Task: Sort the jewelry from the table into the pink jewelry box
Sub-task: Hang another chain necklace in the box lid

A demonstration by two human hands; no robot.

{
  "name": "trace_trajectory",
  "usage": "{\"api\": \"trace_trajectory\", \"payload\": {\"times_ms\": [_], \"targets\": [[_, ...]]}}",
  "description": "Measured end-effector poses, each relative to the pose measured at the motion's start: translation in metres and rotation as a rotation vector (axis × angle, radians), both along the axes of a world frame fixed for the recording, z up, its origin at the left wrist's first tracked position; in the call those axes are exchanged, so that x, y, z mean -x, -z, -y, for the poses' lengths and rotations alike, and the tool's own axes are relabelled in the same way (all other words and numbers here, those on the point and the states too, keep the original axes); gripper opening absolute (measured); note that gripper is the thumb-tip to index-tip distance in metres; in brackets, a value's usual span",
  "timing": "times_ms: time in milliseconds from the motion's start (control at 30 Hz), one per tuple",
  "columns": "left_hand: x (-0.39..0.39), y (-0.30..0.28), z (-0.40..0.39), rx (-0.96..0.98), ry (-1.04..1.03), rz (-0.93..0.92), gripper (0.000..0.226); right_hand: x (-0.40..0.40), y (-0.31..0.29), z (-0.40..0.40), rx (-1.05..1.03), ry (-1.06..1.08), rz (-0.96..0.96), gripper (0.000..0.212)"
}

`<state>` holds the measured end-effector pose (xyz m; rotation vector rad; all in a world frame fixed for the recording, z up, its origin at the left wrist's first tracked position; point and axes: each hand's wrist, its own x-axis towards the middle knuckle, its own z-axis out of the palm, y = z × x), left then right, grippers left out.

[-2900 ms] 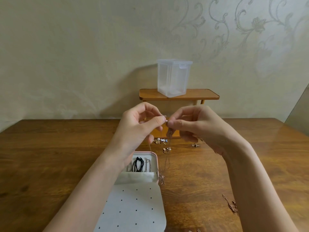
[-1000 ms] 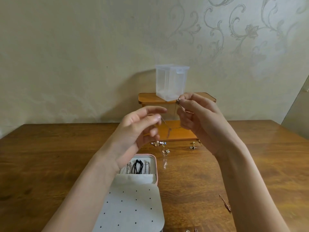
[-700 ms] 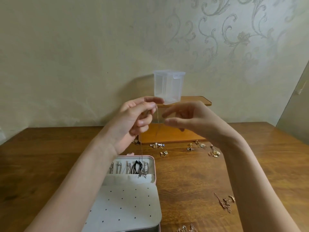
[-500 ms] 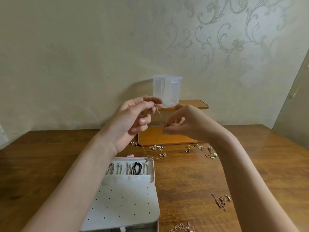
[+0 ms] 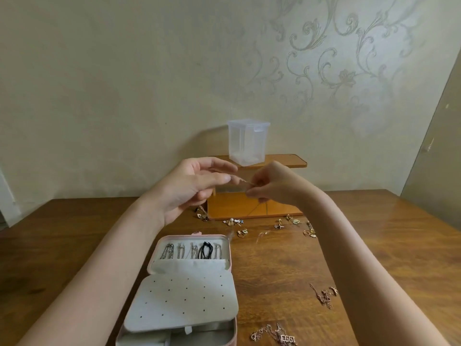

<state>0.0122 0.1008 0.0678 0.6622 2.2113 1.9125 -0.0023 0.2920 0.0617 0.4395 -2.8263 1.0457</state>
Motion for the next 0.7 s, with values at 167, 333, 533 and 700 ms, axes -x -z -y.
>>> {"api": "trace_trajectory", "payload": {"times_ms": [167,333,533,700], "targets": [[0.011,0.018,0.01,0.489,-0.171,-0.115,0.009,0.006,0.009,-0.01,0.469,0.205,0.02,0.01],[0.015,0.033,0.004,0.466,-0.303,-0.113,0.017,0.007,0.01,0.005,0.816,0.287,-0.096,0.018],[0.012,0.034,-0.003,0.169,-0.384,-0.032,0.028,0.008,0.008,0.007,0.983,0.234,0.102,0.029],[0.011,0.041,-0.001,0.189,-0.229,0.05,0.033,0.005,0.009,-0.002,1.155,0.141,0.353,0.023]]}}
